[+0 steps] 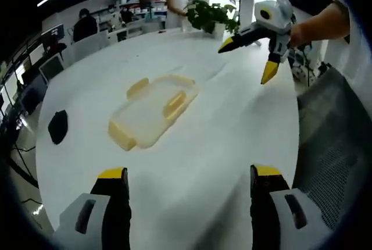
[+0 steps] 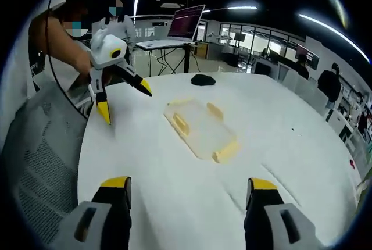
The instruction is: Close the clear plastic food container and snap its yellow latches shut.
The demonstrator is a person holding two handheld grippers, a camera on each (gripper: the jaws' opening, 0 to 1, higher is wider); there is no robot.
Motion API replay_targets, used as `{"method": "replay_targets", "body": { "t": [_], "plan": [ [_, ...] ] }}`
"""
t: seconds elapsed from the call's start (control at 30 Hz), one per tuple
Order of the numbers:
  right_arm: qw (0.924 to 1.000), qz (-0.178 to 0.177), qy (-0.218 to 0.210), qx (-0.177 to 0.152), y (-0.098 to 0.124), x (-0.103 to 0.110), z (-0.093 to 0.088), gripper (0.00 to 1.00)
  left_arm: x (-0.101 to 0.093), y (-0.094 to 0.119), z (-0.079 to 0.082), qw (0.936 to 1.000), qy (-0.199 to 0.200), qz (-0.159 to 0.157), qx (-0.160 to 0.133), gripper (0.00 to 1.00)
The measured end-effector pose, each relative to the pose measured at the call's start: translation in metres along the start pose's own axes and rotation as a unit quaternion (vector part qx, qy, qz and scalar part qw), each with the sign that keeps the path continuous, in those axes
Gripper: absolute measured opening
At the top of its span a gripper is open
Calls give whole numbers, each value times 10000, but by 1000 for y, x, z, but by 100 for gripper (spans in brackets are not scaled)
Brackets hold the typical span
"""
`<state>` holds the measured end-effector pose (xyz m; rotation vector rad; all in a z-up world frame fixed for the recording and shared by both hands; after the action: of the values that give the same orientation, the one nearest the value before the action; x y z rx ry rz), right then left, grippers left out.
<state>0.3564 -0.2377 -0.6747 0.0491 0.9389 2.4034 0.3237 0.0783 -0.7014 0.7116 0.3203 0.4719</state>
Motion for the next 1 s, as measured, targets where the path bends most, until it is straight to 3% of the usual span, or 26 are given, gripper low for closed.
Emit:
{"method": "replay_targets", "body": {
  "t": [1.0],
  "plan": [
    [9934, 520, 1013, 160, -39, -41, 27, 78, 54, -8, 11, 9966, -725, -116, 385, 81]
  ]
}}
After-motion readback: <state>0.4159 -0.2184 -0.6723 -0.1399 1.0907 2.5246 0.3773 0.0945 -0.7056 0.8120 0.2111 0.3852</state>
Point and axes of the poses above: the point that each gripper's makers call its tool centre point, and the gripper's own axes: y roughly backward along the fingers, x roughly to its left, z roughly out of its top, the point moved 10 cm from there along y, roughly backward along the fingers, and after that the axes turned 8 degrees about -z, right-handed, at the moved point
